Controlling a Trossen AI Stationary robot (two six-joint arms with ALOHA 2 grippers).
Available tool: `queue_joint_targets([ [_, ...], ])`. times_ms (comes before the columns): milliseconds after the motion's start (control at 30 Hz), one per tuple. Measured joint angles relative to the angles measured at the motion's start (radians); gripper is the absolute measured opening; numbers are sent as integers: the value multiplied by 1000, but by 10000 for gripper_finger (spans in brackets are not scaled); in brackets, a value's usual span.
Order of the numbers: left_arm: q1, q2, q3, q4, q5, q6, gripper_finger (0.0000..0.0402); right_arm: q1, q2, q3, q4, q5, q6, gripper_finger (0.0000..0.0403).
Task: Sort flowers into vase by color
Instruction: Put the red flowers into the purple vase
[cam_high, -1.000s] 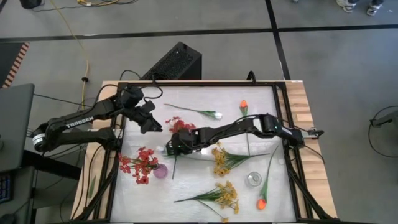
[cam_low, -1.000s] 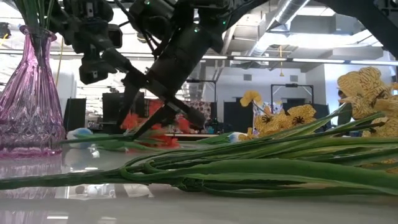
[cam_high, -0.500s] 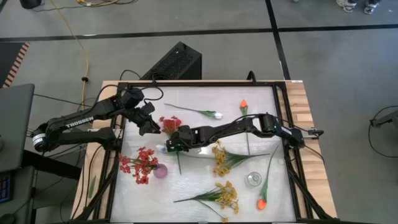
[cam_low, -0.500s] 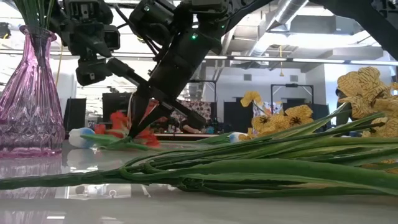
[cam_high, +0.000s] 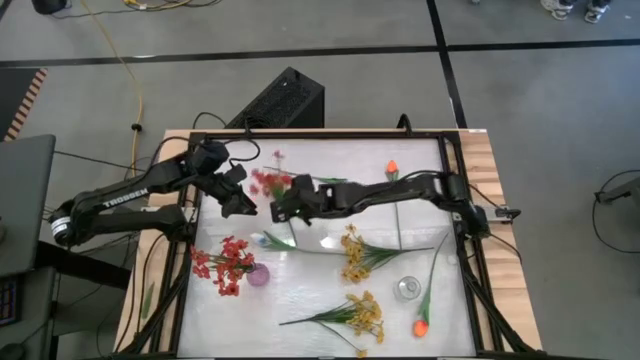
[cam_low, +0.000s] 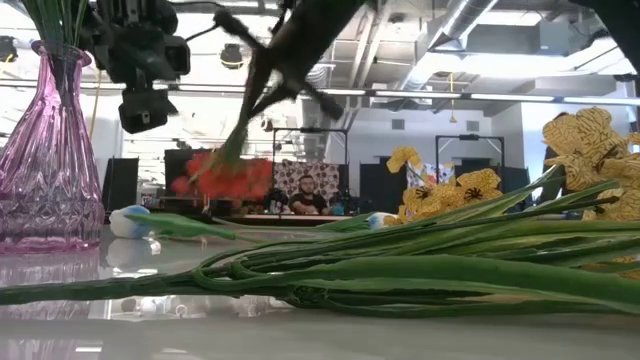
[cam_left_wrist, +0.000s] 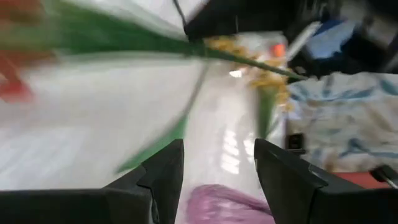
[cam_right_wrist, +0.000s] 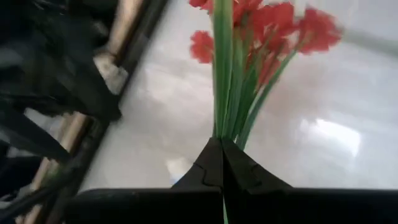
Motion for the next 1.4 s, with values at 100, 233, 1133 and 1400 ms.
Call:
queue_joint_targets([
  [100, 0, -27, 0, 47, 52, -45, 183, -15, -46, 2, -34, 0, -37, 16],
  [233, 0, -48, 0, 77, 24, -77, 183, -30, -45, -8, -109, -14, -56, 17],
  [1133, 0, -43, -5, 67, -52, -102, 183, -45, 198, -36, -94, -225, -42, 240],
  [1400, 3, -42, -5, 68, -53, -99, 183, -52, 217, -36, -92, -276, -5, 116],
])
